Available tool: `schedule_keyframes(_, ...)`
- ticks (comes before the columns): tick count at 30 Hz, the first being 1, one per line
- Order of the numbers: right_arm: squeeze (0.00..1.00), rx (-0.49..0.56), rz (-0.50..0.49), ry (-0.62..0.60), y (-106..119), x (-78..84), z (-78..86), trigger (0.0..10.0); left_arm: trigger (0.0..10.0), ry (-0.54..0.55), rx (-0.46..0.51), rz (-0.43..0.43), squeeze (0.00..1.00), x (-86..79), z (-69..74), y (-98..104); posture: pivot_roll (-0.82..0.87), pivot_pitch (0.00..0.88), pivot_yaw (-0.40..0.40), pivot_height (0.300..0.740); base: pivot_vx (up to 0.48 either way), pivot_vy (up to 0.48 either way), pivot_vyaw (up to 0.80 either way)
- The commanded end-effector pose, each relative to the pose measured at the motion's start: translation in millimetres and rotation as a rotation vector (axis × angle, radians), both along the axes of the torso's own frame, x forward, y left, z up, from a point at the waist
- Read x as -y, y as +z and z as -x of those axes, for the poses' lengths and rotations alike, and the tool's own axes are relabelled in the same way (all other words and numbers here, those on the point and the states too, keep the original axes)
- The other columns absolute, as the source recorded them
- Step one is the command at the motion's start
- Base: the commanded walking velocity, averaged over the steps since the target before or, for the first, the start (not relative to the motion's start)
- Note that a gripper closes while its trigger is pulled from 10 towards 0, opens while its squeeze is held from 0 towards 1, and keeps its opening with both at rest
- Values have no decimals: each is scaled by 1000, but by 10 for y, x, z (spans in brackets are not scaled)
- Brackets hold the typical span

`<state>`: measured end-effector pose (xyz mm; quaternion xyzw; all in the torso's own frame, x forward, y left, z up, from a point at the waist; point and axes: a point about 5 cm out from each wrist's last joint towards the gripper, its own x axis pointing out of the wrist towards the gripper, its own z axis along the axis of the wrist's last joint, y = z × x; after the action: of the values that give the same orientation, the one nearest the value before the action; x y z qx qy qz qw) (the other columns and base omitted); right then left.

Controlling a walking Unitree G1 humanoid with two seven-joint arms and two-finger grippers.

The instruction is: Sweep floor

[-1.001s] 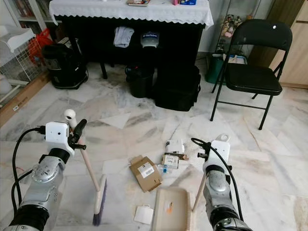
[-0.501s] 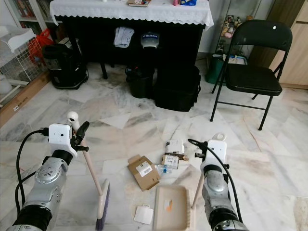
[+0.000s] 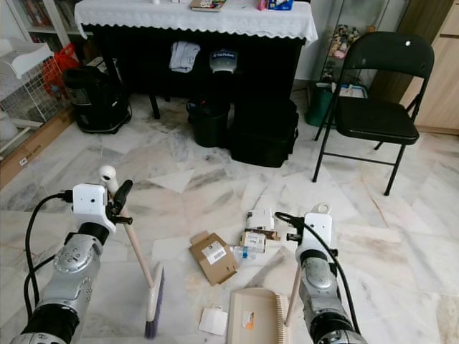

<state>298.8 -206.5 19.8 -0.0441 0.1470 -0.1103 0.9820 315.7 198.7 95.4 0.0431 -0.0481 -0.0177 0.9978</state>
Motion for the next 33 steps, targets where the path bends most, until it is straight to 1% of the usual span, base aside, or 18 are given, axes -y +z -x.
schedule_keyframes(1, 0, -26, 39, 0, -25, 38, 31, 10000, 10000, 29, 37, -3, 0, -57, -8, 58, 121, 0, -34, 740, 0, 0, 0)
schedule_keyframes(7, 0, -21, 45, -6, -7, 58, 18, 10000, 10000, 33, 39, -1, 0, -48, -13, 55, 121, 0, -40, 740, 0, 0, 0)
schedule_keyframes(13, 0, -23, 49, -9, -5, 29, 11, 10000, 10000, 42, 45, 3, 0, -45, -20, 57, 122, 0, -49, 740, 0, 0, 0)
schedule_keyframes(16, 0, -13, 52, -8, 15, 15, -5, 10000, 10000, 47, 45, 3, 0, -50, -22, 56, 117, 0, -52, 740, 0, 0, 0)
schedule_keyframes(18, 0, 13, 54, -8, 77, 10, -46, 10000, 10000, 51, 47, 5, 0, -51, -22, 57, 111, 0, -54, 740, 0, 0, 0)
schedule_keyframes(21, 0, 18, 58, -6, 100, 19, -68, 10000, 10000, 55, 48, 7, 0, -47, -26, 51, 105, 0, -58, 740, 0, 0, 0)
schedule_keyframes(26, 0, 4, 63, -9, 86, 49, -63, 10000, 10000, 56, 50, 11, 0, -34, -28, 49, 112, 0, -64, 740, 0, 0, 0)
schedule_keyframes(29, 0, -2, 63, -3, 69, 27, -52, 10000, 10000, 62, 49, 13, 0, -46, -18, 41, 110, 0, -65, 740, 0, 0, 0)
schedule_keyframes(33, 0, -46, 64, -5, -32, 25, 21, 10000, 10000, 60, 14, 9, 0, -45, 9, -34, 117, 0, -58, 740, 0, 0, 0)
